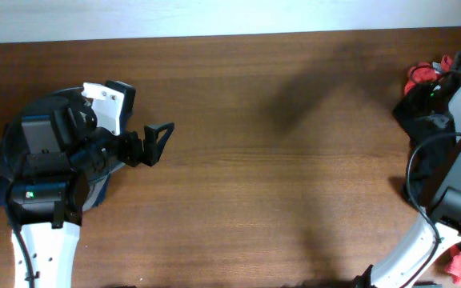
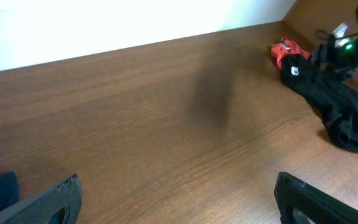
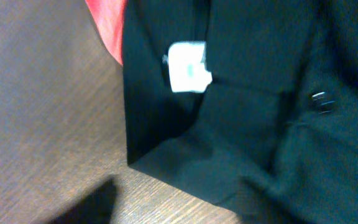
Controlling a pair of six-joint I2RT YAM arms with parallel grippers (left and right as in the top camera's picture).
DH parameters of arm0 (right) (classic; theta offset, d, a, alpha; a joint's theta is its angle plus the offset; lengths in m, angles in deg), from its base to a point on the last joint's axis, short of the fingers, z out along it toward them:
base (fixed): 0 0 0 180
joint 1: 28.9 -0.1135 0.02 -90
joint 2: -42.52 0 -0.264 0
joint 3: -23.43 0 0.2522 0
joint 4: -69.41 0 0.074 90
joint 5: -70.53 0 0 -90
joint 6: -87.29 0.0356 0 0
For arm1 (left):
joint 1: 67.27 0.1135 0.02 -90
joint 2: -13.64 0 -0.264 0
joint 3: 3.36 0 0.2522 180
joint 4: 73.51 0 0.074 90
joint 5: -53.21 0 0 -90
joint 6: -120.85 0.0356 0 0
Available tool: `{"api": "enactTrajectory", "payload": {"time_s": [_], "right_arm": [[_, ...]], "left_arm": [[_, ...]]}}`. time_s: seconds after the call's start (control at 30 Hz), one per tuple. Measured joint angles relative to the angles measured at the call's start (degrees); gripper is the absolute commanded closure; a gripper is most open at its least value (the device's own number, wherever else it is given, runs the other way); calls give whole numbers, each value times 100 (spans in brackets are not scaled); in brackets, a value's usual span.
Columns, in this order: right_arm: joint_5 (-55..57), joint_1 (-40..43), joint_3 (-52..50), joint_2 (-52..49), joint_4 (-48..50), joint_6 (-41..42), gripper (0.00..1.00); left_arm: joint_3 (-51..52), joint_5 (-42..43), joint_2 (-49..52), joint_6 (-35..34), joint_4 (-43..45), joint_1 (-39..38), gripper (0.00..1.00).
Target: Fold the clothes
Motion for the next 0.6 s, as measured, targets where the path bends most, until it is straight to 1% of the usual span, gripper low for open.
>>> {"api": "enactTrajectory", "payload": {"time_s": [0.07, 0.13, 0.23, 0.3, 0.33, 0.37, 0.5, 0.53, 0.57, 0.6], "right_arm": [[85, 0, 9, 55, 4, -105, 13], [153, 0, 9, 31, 2, -164, 12], [240, 0, 9, -98, 42, -214, 12], [271, 0, 9, -243, 22, -238, 15], [278, 0, 9, -306, 7, -258, 20], [278, 0, 4, -391, -11, -286, 27], [264, 0, -22, -555, -48, -313, 62], [249, 0, -22, -562, -61, -306, 75], [232, 0, -22, -560, -85, -304, 85], [214, 0, -20, -560, -109, -313, 91]], "left_arm": [[0, 0, 0, 2, 0, 2, 1], [0, 0, 0, 4, 0, 2, 1], [0, -24, 0, 4, 0, 2, 1], [0, -39, 0, 4, 0, 2, 1], [0, -42, 0, 4, 0, 2, 1], [0, -42, 0, 4, 4, 2, 1], [0, -44, 0, 2, 118, 2, 1], [0, -44, 0, 4, 142, 2, 1], [0, -44, 0, 4, 151, 2, 1], [0, -44, 0, 4, 151, 2, 1]]}}
